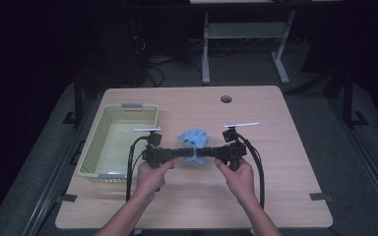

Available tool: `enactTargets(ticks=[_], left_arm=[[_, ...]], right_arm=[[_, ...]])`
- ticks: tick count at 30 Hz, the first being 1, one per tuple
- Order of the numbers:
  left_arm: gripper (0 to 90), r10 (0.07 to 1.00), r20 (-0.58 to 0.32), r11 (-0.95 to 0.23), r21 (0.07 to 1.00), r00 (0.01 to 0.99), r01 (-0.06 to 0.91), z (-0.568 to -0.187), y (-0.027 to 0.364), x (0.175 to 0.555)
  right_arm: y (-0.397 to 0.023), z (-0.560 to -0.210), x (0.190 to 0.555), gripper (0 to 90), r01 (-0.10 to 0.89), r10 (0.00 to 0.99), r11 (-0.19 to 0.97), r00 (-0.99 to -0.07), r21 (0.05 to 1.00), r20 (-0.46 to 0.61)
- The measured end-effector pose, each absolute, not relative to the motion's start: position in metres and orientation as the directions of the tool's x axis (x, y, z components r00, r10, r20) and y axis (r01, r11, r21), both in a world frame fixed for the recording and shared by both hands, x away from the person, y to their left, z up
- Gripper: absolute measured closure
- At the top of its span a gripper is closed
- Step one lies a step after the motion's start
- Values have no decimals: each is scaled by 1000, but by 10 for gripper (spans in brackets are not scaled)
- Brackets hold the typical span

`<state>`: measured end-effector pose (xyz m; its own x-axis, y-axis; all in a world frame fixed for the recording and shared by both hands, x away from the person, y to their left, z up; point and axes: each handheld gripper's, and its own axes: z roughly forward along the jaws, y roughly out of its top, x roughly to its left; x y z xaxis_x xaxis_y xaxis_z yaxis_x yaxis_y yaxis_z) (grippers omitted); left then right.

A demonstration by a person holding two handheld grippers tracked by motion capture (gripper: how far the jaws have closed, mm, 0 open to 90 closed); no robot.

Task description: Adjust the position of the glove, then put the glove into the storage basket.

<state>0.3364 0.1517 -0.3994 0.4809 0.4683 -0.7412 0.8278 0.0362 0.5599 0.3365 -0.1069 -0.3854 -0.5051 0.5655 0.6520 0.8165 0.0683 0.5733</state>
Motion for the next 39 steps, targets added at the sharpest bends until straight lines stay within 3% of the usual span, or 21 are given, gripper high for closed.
enactTargets(ticks=[39], left_arm=[[709,483,-744,120,579,462,807,-381,214,343]], right_arm=[[-47,-362,361,771,790,528,147,-572,595,628]])
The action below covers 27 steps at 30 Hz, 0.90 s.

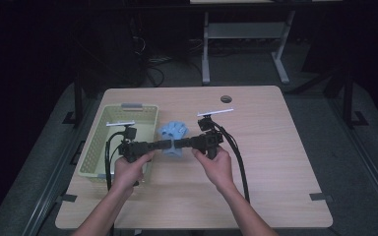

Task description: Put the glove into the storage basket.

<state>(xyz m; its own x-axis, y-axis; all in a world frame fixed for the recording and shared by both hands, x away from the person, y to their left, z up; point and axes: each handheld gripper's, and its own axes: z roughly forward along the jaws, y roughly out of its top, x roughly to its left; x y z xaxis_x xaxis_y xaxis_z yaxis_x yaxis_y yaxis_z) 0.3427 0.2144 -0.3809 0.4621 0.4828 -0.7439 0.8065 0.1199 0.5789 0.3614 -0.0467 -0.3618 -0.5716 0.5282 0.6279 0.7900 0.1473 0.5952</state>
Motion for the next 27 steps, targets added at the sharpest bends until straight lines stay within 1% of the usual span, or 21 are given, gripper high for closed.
enactTargets(ticks=[19,24,27], left_arm=[[666,516,-750,200,576,414,793,-377,261,343],[672,528,-750,212,570,398,794,-377,273,344],[680,520,-760,224,562,390,797,-379,281,344]], right_arm=[[4,-354,379,775,778,496,178,-599,602,628],[18,-356,383,775,780,487,187,-601,597,634],[26,-357,385,776,776,480,194,-608,600,632]])
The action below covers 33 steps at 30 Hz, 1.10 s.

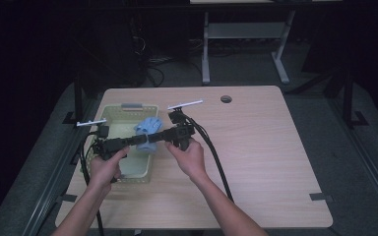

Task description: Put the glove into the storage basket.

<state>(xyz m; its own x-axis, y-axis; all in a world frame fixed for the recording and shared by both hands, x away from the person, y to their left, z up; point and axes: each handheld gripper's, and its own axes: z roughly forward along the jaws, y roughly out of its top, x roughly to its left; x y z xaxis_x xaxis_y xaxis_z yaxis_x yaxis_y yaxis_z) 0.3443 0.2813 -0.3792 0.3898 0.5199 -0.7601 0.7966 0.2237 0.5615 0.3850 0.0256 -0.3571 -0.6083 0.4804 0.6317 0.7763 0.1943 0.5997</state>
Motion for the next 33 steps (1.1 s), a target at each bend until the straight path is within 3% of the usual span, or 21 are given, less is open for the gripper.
enactTargets(ticks=[11,33], left_arm=[[742,533,-760,231,554,373,800,-382,309,345],[765,563,-754,227,534,338,815,-396,340,350]], right_arm=[[54,-360,391,777,776,468,215,-615,593,635],[86,-384,403,758,803,434,212,-588,557,683]])
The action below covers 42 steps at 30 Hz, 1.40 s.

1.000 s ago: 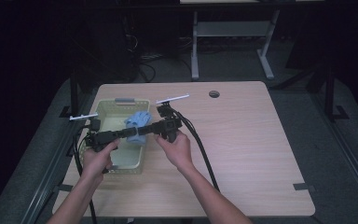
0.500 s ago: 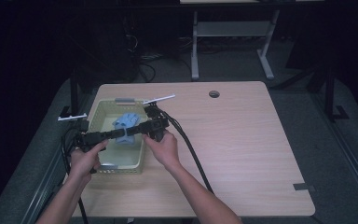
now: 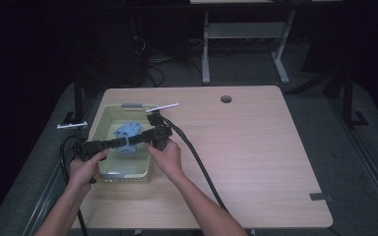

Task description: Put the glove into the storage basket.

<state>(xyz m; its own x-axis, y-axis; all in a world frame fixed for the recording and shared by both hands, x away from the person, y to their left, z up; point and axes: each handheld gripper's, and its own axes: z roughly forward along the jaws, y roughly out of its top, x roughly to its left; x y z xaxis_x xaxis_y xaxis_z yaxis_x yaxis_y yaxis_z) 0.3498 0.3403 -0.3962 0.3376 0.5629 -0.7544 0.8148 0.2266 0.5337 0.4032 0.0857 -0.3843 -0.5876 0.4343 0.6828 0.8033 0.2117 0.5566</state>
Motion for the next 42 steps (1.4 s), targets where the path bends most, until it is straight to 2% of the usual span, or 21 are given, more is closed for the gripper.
enactTargets(ticks=[18,29,34,37,42], left_arm=[[766,610,-730,193,514,307,836,-404,351,354],[767,620,-734,200,490,278,848,-414,356,353],[767,648,-716,180,475,260,862,-416,355,355],[767,698,-668,134,476,258,869,-413,350,356],[767,731,-634,105,469,252,877,-412,341,360]], right_arm=[[99,-402,410,720,825,439,234,-562,514,701],[95,-405,412,709,826,486,245,-557,507,674],[90,-403,413,702,827,499,237,-553,509,667],[86,-401,412,696,827,497,227,-552,514,669],[82,-397,408,693,817,488,227,-567,530,664]])
